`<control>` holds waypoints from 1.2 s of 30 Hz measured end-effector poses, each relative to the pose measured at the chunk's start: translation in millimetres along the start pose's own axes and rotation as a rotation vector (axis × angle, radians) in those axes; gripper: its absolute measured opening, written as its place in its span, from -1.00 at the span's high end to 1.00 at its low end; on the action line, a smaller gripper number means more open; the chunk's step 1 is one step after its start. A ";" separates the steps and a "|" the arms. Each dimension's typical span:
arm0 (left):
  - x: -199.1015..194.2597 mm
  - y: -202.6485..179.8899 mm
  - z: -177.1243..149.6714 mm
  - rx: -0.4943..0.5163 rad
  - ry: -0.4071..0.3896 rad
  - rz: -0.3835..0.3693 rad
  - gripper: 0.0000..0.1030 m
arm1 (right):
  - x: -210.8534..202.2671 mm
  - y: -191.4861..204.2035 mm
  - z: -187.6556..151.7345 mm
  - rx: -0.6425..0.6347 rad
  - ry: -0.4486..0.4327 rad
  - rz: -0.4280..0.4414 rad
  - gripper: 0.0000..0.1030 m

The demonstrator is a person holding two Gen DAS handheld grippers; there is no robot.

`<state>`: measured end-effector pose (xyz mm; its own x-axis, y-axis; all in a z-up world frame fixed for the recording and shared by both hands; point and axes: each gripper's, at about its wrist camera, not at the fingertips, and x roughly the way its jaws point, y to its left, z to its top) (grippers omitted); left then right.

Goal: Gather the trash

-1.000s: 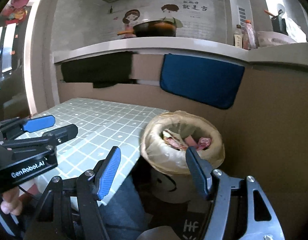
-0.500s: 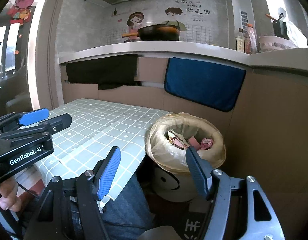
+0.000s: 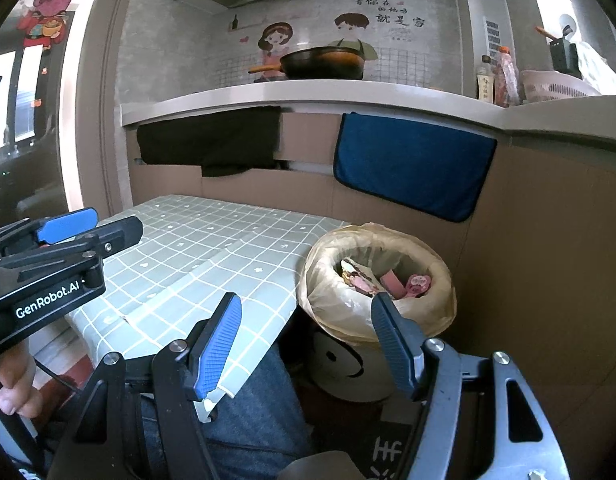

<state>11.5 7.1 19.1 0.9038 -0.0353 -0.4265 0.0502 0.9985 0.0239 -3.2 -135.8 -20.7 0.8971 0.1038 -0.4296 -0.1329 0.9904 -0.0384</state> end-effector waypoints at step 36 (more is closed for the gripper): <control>2.5 -7.6 -2.2 0.009 0.010 0.000 -0.10 | -3.3 -0.4 0.9 0.034 0.005 -0.015 -0.25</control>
<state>12.4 -0.4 15.9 0.8994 -0.0351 -0.4358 0.0543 0.9980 0.0318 -5.7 -136.5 -18.5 0.8968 0.0886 -0.4335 -0.1051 0.9944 -0.0141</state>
